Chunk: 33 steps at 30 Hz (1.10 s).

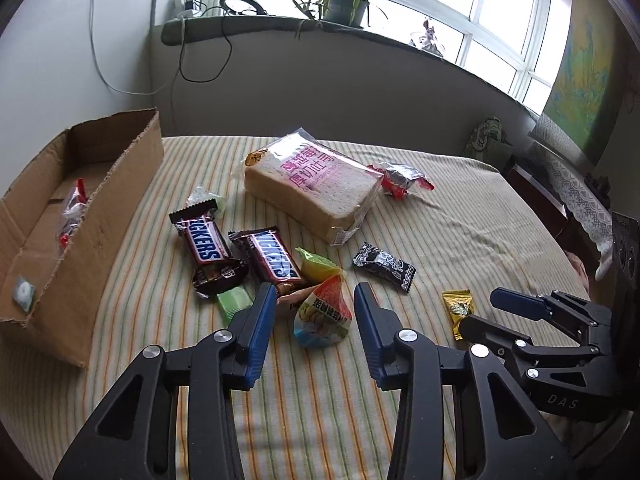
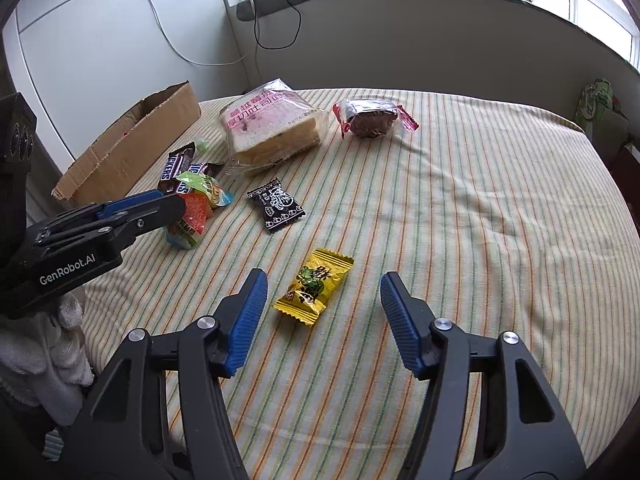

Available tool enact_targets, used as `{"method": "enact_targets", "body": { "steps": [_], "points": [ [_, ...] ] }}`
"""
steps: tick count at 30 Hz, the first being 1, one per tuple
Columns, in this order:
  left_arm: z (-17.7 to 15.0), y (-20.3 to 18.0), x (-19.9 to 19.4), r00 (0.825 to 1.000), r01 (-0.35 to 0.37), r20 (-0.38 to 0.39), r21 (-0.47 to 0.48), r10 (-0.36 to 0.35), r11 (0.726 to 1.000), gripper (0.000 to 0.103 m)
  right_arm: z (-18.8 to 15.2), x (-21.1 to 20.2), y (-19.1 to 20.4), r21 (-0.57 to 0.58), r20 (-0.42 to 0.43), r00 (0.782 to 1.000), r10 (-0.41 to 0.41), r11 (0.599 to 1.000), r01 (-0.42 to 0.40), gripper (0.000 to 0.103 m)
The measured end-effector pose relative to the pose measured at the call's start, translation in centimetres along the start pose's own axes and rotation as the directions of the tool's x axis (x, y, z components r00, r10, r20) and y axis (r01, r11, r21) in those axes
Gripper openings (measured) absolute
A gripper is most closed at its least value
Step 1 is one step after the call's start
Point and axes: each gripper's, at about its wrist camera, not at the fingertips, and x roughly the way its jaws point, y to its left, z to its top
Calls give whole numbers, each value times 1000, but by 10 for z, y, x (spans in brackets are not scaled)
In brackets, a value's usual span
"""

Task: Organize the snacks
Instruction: 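Move left gripper to the small colourful packet while right gripper approaches the yellow candy, then close left gripper on the colourful packet while right gripper grasps the yellow candy packet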

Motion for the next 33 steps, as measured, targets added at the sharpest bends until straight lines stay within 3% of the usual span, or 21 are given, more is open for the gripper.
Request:
{"method": "enact_targets", "body": {
  "steps": [6,14,26,33],
  "points": [
    [1,-2,10,1000,21,-21,-1,-21,1000,27,0,5,0,-3,-9,1000,0,1000,0,54],
    [-1,-5,13,999,25,-32,13,-25,1000,27,2,10,2,-4,-11,1000,-2,1000,2,54],
    [-3,-15,33,994,29,-111,52,-23,998,27,3,17,9,-48,-17,999,-35,998,34,54],
    [-3,-18,35,994,13,-105,74,-5,997,26,0,15,13,-81,-8,996,-84,993,83,26]
  ]
}}
